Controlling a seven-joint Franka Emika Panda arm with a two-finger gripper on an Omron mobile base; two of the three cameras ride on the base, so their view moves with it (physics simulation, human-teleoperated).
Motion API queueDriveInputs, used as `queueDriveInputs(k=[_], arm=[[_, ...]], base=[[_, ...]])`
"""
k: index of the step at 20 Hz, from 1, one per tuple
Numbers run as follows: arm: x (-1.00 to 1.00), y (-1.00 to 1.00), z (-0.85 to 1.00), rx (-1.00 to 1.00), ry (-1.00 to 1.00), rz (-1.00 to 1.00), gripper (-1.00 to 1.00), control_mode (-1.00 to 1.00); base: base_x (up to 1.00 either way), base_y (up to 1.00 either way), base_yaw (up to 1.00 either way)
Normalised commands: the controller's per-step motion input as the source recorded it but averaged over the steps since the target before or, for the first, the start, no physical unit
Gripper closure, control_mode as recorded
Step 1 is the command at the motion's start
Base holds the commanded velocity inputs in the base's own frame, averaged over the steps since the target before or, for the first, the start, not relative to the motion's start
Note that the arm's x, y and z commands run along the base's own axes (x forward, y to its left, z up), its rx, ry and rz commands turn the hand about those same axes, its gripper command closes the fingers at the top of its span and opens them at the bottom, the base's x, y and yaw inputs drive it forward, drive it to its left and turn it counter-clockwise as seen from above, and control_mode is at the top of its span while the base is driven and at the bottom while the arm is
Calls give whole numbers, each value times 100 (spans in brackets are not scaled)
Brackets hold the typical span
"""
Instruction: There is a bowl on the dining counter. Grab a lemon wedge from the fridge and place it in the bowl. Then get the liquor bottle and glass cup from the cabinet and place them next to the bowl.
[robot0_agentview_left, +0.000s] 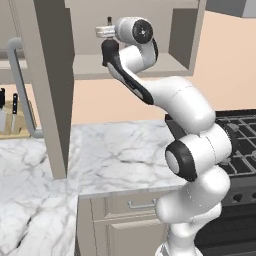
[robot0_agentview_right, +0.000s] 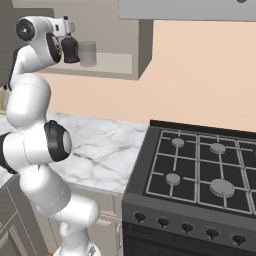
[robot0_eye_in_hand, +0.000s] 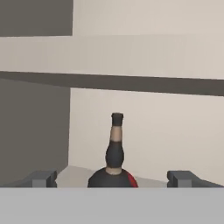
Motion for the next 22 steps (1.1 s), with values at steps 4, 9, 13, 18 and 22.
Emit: queueDriveInputs(k=[4, 9, 13, 18, 22], arm=[[34, 33, 0, -4, 0, -2, -100, -100], [32, 5, 0, 0, 1, 0, -100, -100], [23, 0, 0, 0, 0, 0, -100, -100], [22, 0, 0, 1, 4, 0, -100, -100], [21, -5, 0, 3, 3, 2, -100, -100]], base=[[0, 0, 0], [0, 0, 0], [0, 0, 0], [0, 0, 0], [0, 0, 0]])
